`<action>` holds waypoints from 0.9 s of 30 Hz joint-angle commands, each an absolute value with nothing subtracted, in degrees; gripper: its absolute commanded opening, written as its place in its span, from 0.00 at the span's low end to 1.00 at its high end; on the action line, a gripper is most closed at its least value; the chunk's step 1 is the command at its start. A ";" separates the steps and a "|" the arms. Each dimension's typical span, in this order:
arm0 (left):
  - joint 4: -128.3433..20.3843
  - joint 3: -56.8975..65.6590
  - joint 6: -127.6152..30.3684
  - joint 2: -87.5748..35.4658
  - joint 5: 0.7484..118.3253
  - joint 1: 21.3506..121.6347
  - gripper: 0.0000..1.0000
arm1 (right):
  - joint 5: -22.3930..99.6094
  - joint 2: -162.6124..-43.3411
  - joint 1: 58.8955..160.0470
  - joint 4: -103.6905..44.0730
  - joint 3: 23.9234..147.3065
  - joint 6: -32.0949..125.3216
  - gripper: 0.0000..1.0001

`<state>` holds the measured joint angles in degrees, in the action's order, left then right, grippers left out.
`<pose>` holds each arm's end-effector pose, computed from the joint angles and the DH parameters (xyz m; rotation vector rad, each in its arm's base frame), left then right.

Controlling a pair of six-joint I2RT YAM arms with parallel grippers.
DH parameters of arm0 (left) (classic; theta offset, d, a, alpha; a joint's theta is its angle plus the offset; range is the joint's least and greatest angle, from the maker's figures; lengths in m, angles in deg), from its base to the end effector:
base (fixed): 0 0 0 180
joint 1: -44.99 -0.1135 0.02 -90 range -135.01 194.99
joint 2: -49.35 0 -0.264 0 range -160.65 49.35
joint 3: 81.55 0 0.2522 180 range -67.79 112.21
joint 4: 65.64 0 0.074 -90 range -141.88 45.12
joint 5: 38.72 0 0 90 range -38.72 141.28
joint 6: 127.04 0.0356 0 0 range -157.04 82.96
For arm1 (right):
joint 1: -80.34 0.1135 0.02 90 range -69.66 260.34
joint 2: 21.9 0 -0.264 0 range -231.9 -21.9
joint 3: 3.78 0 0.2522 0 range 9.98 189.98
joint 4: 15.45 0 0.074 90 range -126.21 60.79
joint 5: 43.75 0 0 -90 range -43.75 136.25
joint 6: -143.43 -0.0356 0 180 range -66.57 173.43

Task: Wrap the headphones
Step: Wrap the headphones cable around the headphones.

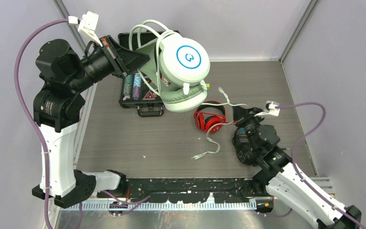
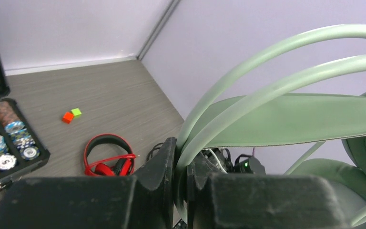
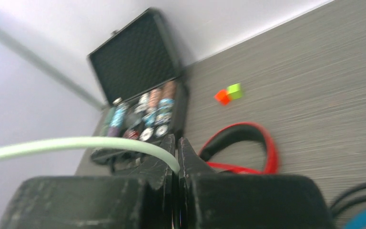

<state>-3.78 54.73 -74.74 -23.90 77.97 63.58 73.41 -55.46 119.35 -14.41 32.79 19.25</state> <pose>0.1504 -0.0675 0.5932 0.1179 1.6637 -1.1195 0.1324 0.0864 0.2801 0.3244 1.5106 0.6669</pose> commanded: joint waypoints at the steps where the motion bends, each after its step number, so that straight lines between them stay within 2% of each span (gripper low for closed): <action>1: -12.64 54.60 -78.20 -21.27 84.54 63.21 0.00 | 72.72 -55.16 110.52 -33.10 40.84 24.73 0.00; 6: -13.74 53.93 -76.39 -19.74 86.24 63.19 0.00 | 70.77 -64.76 100.53 -44.22 53.86 30.53 0.00; 11: -15.83 52.15 -75.77 -17.84 89.47 63.19 0.00 | 60.33 -73.97 87.82 -49.31 64.75 32.08 0.00; 22: -16.88 43.27 -70.63 -14.84 104.27 63.19 0.00 | 41.98 -94.54 69.24 -48.68 88.21 21.48 0.01; 27: -6.07 39.78 -57.74 -13.69 107.94 63.19 0.00 | 39.97 -99.98 64.75 -51.18 96.99 21.57 0.00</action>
